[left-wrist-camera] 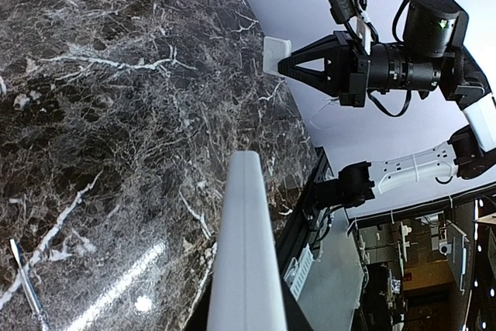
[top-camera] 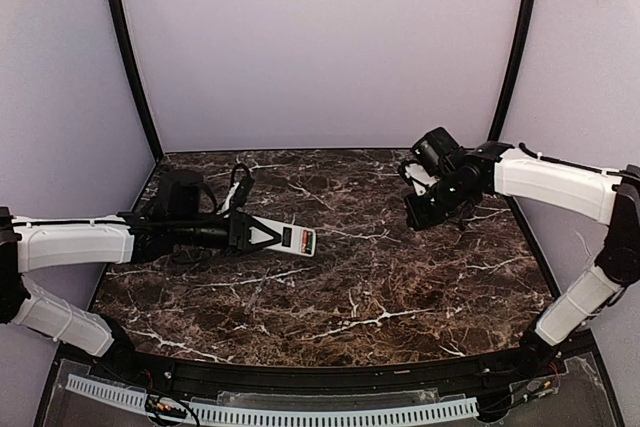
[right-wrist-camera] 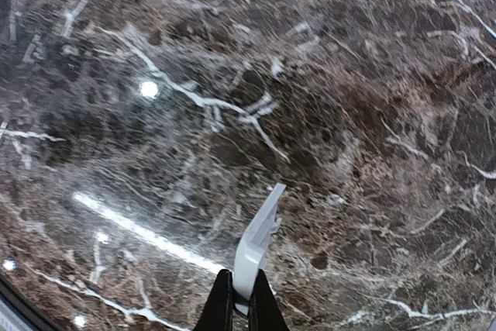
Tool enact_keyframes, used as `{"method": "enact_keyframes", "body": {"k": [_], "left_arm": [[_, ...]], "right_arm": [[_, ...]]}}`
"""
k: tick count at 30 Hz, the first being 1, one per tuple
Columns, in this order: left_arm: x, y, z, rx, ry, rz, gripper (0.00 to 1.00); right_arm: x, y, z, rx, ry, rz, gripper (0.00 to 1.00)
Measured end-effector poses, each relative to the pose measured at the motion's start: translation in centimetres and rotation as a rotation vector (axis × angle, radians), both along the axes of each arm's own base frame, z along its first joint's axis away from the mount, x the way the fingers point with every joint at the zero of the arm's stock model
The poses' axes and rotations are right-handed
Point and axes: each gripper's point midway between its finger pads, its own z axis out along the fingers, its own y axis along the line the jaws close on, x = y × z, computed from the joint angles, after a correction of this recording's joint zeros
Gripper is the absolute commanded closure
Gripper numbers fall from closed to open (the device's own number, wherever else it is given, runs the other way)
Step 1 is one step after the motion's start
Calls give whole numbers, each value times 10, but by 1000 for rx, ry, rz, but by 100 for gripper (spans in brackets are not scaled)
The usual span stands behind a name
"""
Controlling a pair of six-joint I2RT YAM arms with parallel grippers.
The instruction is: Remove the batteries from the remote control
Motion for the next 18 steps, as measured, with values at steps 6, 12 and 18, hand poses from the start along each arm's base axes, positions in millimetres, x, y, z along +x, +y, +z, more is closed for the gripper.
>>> {"method": "enact_keyframes", "body": {"k": [6,12,18], "left_arm": [[-2,2,-5,13,10,-3,100],[-2,2,-5,12,10,-3,100],[-2,3,-7,14,13,0,100]], "right_arm": [[2,-34,-43,-263,75,-50,100],[6,-62,-76,-528,126,-76,100],[2,-68,-102,-676,164,-42,100]]}}
